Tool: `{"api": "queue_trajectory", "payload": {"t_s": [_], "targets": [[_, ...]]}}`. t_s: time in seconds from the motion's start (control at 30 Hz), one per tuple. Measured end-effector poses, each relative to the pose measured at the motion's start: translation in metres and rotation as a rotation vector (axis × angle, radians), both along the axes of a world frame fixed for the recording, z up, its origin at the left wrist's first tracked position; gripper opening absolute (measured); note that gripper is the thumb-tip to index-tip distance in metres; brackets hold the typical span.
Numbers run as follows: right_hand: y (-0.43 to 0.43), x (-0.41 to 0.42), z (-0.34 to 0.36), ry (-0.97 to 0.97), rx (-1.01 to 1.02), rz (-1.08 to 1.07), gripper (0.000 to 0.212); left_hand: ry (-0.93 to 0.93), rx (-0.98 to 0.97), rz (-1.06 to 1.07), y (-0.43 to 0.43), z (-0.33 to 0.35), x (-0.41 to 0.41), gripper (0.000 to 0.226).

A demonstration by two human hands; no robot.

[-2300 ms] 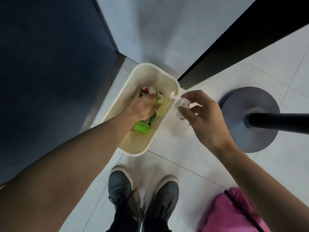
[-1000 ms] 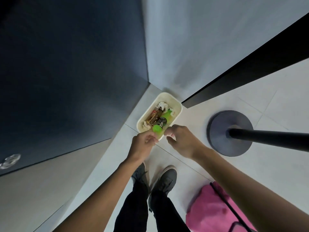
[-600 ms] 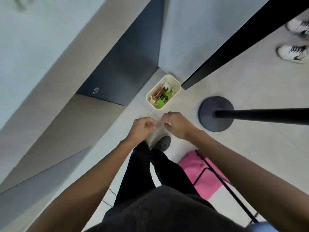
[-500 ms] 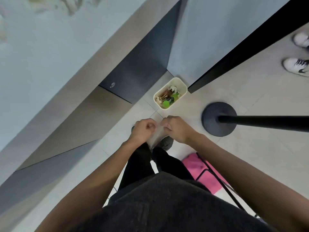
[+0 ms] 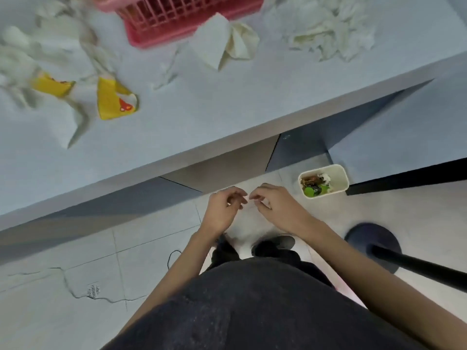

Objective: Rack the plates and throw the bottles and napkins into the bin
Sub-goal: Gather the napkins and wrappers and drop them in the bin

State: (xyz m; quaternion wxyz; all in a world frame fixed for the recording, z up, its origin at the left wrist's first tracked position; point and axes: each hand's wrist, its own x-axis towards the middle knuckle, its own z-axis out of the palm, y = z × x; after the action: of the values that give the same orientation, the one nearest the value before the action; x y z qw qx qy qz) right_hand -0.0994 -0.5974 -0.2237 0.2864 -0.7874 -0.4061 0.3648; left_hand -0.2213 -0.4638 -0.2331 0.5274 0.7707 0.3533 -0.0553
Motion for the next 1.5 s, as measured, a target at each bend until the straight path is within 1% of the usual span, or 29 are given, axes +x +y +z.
{"api": "queue_trajectory", "payload": {"t_s": [0.13,0.37,0.6,0.77,0.83,0.93,1.13,1.2,1.27,1.37,1.43,1.47,1.5], "targets": [[0.054,-0.029,0.026,-0.029,0.055,0.081,0.02,-0.078,0.029,0.163,0.044,0.033,-0.047,0.023],[0.139,-0.07,0.065,-0.071,0.156,0.187,0.017,-0.178,0.047,0.353,0.118,0.066,-0.114,0.022],[0.18,-0.078,0.08,-0.053,0.202,0.136,0.015,-0.267,0.056,0.4,0.163,0.078,-0.129,0.027],[0.217,-0.051,0.083,-0.184,0.236,0.116,0.016,-0.303,0.104,0.331,0.181,0.082,-0.115,0.029],[0.236,-0.029,0.085,-0.295,0.243,0.078,0.022,-0.313,0.123,0.302,0.19,0.084,-0.104,0.026],[0.266,0.009,0.089,-0.462,0.151,0.044,0.042,-0.312,0.174,0.27,0.204,0.089,-0.085,0.027],[0.319,0.059,0.085,-0.527,-0.093,0.001,0.068,-0.299,0.221,0.249,0.228,0.1,-0.057,0.029],[0.332,0.065,0.081,-0.568,-0.137,0.025,0.072,-0.295,0.24,0.248,0.234,0.102,-0.052,0.03],[0.339,0.067,0.077,-0.592,-0.128,0.07,0.064,-0.285,0.257,0.253,0.241,0.103,-0.05,0.029],[0.344,0.069,0.069,-0.539,0.014,0.104,0.032,-0.274,0.268,0.264,0.253,0.105,-0.046,0.026],[0.342,0.069,0.065,-0.474,0.095,0.105,0.017,-0.268,0.295,0.272,0.262,0.109,-0.044,0.026],[0.341,0.068,0.063,-0.442,0.125,0.102,0.015,-0.266,0.314,0.273,0.267,0.112,-0.042,0.027],[0.34,0.068,0.061,-0.41,0.15,0.099,0.018,-0.261,0.336,0.269,0.273,0.115,-0.039,0.028]]}}
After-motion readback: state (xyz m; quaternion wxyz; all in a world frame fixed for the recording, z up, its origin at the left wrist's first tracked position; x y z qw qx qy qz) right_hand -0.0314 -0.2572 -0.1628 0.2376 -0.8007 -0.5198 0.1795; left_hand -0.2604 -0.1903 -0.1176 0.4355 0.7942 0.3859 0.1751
